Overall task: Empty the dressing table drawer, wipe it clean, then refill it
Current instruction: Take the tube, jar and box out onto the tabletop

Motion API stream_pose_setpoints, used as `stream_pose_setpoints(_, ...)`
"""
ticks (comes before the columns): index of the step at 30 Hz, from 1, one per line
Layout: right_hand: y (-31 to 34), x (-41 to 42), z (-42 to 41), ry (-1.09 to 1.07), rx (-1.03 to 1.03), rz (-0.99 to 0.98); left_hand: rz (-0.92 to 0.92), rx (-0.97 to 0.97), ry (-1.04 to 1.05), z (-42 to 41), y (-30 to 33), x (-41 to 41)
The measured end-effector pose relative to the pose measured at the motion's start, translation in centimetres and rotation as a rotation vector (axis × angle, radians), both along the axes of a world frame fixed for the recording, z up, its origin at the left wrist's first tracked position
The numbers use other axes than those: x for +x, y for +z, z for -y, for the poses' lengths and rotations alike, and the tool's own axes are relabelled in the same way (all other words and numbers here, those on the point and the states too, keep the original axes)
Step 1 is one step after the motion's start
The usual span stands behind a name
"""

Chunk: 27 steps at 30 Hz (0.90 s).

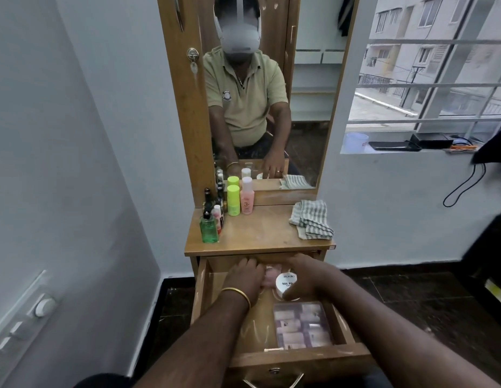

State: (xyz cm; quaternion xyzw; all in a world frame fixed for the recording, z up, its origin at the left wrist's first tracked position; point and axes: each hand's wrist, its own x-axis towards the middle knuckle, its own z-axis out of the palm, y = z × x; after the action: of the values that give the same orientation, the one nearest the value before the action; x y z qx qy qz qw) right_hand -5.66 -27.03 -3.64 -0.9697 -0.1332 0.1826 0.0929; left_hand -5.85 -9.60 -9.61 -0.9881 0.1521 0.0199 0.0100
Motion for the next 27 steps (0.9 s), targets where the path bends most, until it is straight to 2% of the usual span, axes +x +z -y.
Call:
stream_pose_setpoints(4,-0.4,-0.1,0.6,-0.009,-0.007,-0.021,0.016,0.013,0.037,0.3,-0.4,0.5)
stream_pose_setpoints(14,0.0,-1.9,0.1,-0.003,0.042,-0.062,-0.09,-0.009,0.109,-0.3,0.3,-1.1)
stream_pose_setpoints(21,3.2,-3.4,-1.1,0.087,-0.017,-0.126,-0.218,-0.204,0.186,-3.7,4.0,-2.9)
stream_pose_setpoints(24,4.7,-4.0,-1.8,0.123,0.046,-0.12,-0.192,-0.308,0.21,-4.6,6.8,-3.4)
stream_pose_setpoints(27,6.1,-4.0,-2.5,0.11,0.023,-0.063,-0.158,-0.45,0.243,-5.2,9.8,-3.3)
